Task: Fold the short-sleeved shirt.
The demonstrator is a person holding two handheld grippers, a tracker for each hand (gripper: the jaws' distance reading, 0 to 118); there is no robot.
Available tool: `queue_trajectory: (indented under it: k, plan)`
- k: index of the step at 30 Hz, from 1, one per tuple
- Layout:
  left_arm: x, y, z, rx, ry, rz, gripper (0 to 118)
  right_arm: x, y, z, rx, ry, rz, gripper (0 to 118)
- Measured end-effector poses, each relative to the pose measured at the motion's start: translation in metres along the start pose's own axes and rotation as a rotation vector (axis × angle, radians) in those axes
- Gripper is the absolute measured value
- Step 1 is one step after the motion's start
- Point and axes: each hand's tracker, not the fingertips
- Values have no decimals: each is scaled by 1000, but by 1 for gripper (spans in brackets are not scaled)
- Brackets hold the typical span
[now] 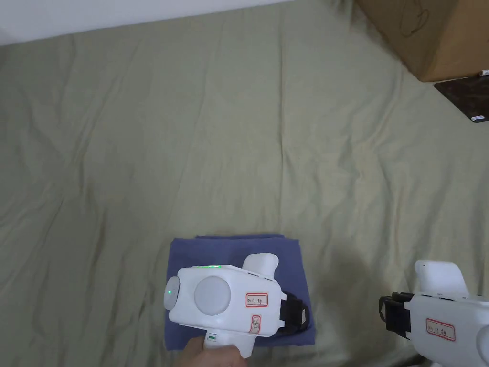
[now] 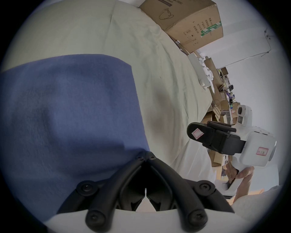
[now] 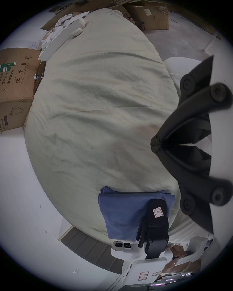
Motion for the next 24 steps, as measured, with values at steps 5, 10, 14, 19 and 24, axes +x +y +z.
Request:
queue_trajectory:
  k: [5, 10, 14, 19, 24]
  plan:
    - [0, -6, 30, 60, -106, 0, 0, -13, 6, 1, 4, 11, 31, 0]
    - [-28, -16, 117, 292, -137, 120, 0, -36, 17, 6, 20, 34, 98, 0]
    - [-69, -35, 177, 423, -59, 173, 0, -66, 28, 6, 35, 94, 178, 0]
    - [-122, -68, 206, 469, -12, 279, 0, -116, 38, -8, 17, 173, 290, 0]
    - [-144, -90, 198, 471, -45, 367, 0, -151, 40, -44, -43, 234, 352, 0]
